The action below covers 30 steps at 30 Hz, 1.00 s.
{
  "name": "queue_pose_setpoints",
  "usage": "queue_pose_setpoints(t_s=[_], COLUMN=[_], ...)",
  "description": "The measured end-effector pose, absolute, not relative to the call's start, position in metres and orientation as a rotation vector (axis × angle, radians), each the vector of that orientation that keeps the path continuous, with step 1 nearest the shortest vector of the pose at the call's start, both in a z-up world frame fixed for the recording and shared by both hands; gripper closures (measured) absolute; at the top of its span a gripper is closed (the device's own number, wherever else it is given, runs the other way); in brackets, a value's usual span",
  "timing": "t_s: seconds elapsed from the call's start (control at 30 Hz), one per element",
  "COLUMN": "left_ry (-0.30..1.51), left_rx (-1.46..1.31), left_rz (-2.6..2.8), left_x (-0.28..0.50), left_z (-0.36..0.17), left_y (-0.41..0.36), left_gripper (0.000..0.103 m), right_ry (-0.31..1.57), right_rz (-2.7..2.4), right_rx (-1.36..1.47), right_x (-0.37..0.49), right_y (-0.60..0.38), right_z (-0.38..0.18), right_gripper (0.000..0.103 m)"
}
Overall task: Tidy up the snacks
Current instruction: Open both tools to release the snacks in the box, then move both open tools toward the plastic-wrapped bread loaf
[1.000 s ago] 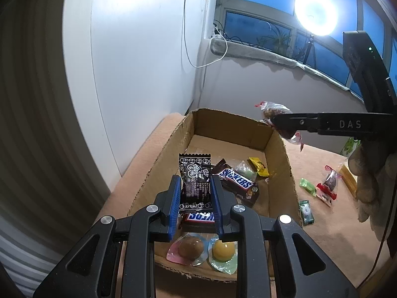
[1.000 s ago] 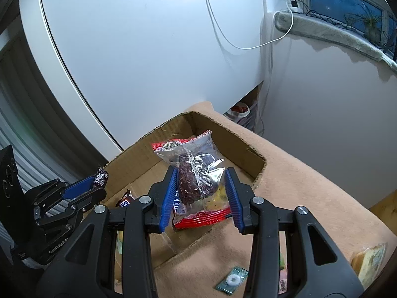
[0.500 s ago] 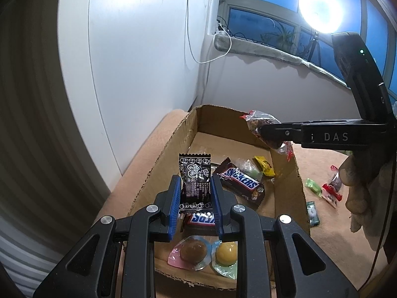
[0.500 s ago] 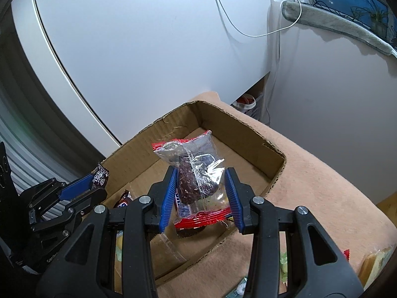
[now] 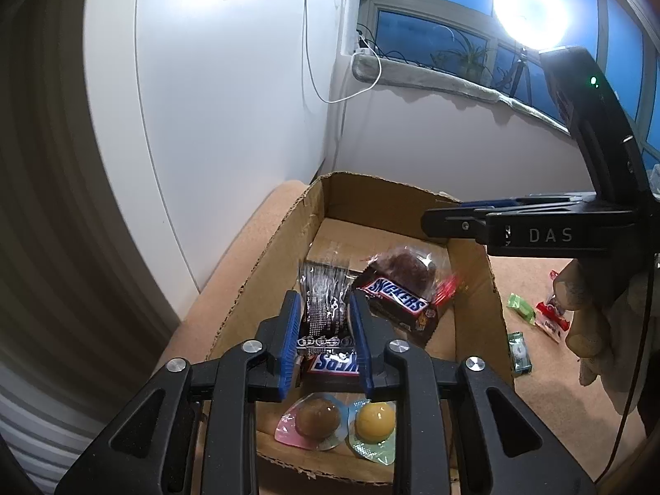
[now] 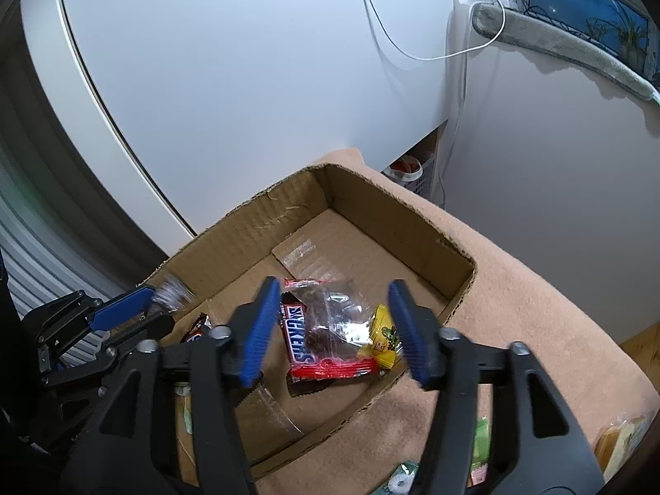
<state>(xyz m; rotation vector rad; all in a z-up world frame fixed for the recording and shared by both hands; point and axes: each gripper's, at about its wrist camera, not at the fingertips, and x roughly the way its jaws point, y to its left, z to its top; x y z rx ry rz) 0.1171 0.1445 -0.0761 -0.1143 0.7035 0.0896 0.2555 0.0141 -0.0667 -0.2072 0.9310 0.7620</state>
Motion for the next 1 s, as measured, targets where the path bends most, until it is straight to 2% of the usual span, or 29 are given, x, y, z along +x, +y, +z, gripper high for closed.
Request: queue_pose_setpoints(t_s=[0.03,0.07,0.47,0.53,0.63,1.0], left_ry=[0.700,0.695,0.644,0.634,0.618,0.564], left_rx=[-0.115,-0.119,-0.124,-0.123,-0.117,-0.117], left_rz=[0.094,0.094,0.087,0.080,0.076,0.027], left_x=[0.116,0.115,0.098,0.094,0.088,0.065], left_z=[-0.076,-0.075,-0.058,-0.054,-0.048,-0.030], left_y=[0.145,0.145,0.141,0.137,0.131,0.102], left_gripper=[0.063,0.062,0.062,0.062,0.062,0.062], right_ry=[0.926,0.924,0.870,0.862,0.843,0.773], right_rz=[0.761,0.760,0.756,0.753,0.751,0.730], right_rx=[-0.207,-0.202,-0.180,-0.177,-0.165,-0.142], right_x=[0.254,0.254,0.232,0.228,0.220,0.181], right_y=[0.014,0.013,-0.010,-0.013,-0.023,-0.078], right_z=[-0.066,-0.064,-0.037,-0.033,-0.025,0.000], right_gripper=[0.037,0.037,0.036,0.035,0.027,0.026])
